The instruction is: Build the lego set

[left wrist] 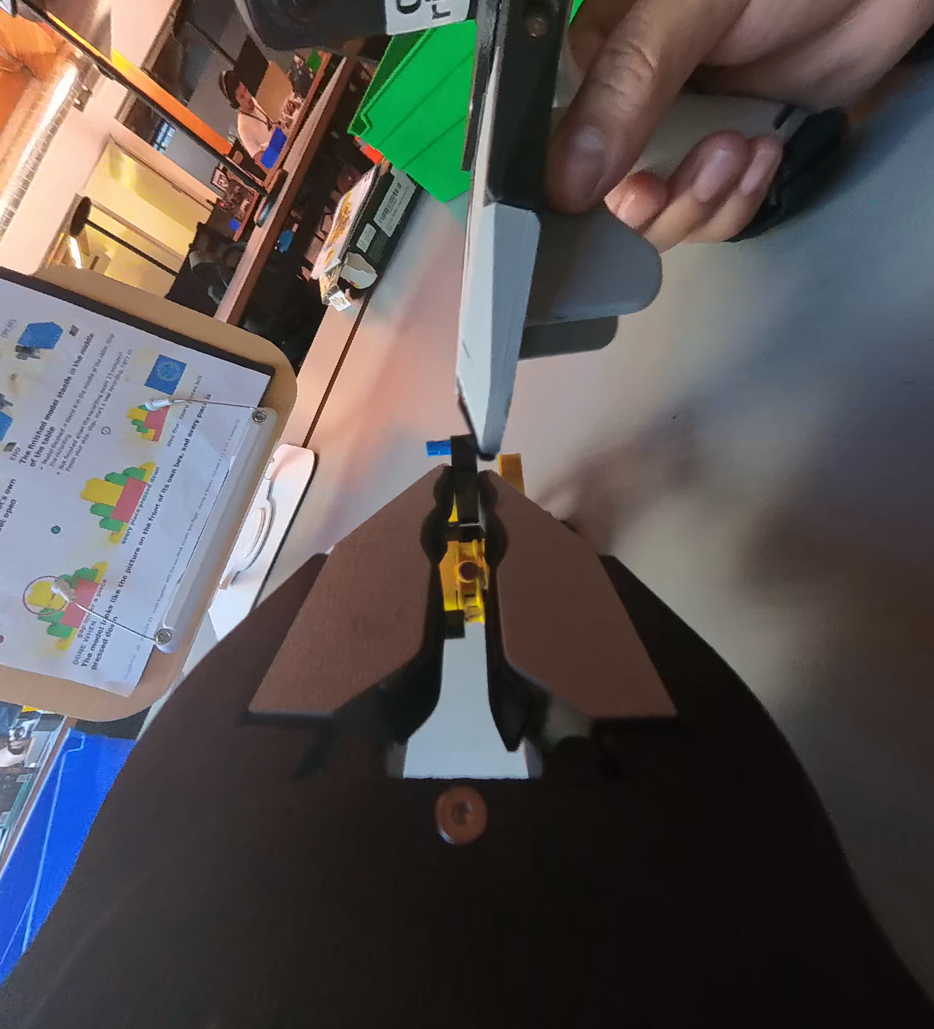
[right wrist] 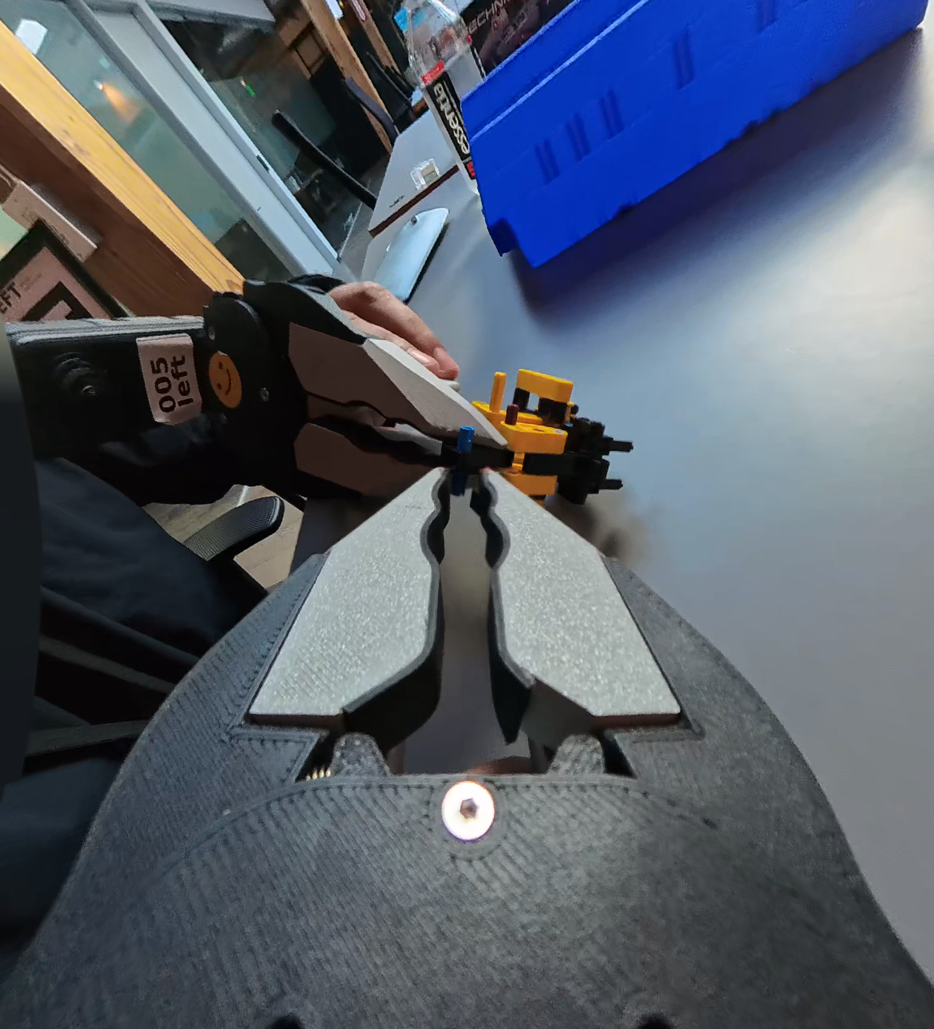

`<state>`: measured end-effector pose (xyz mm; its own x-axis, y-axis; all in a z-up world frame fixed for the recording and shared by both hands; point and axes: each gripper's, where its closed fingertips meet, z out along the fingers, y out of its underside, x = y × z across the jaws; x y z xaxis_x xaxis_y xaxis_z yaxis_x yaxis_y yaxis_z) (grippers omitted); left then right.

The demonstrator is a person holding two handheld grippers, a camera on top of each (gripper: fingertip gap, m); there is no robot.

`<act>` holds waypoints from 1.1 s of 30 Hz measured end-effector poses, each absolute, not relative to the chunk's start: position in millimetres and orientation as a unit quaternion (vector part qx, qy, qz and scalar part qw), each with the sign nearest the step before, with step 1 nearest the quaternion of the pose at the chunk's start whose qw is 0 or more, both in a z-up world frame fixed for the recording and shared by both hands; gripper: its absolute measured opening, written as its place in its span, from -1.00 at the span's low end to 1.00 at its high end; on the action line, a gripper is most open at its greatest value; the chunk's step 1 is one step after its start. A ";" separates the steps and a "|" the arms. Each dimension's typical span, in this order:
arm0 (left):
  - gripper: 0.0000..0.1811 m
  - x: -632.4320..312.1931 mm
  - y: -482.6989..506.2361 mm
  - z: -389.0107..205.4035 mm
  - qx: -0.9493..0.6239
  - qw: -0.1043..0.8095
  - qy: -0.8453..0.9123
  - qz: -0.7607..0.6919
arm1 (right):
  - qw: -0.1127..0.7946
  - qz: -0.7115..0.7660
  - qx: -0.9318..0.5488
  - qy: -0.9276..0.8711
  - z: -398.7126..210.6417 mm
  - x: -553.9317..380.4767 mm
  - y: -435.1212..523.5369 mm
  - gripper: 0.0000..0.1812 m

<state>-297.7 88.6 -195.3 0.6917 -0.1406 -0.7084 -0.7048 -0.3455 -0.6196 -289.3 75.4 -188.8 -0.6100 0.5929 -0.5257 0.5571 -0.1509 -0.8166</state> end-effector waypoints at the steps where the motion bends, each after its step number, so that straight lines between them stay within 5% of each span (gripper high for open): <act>1: -0.94 -296.6 88.6 -194.8 -0.770 0.503 0.274 0.281 | 0.014 0.622 -0.439 -0.648 -186.6 -289.3 75.1 -0.94; 17: -0.95 -296.6 85.4 -200.2 -0.772 0.476 0.298 0.298 | 0.061 0.557 -0.422 -0.713 -203.4 -285.4 67.0 -1.00; 33: -0.96 -298.3 96.1 -215.7 -0.781 0.476 0.285 0.286 | 0.003 0.543 -0.450 -0.708 -225.0 -283.5 71.9 -0.99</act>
<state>-298.3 96.1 -215.7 0.6748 -0.1729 -0.7175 -0.7169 -0.3844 -0.5816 -283.5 71.9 -225.0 -0.5942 0.6416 -0.4851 0.6348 0.0038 -0.7726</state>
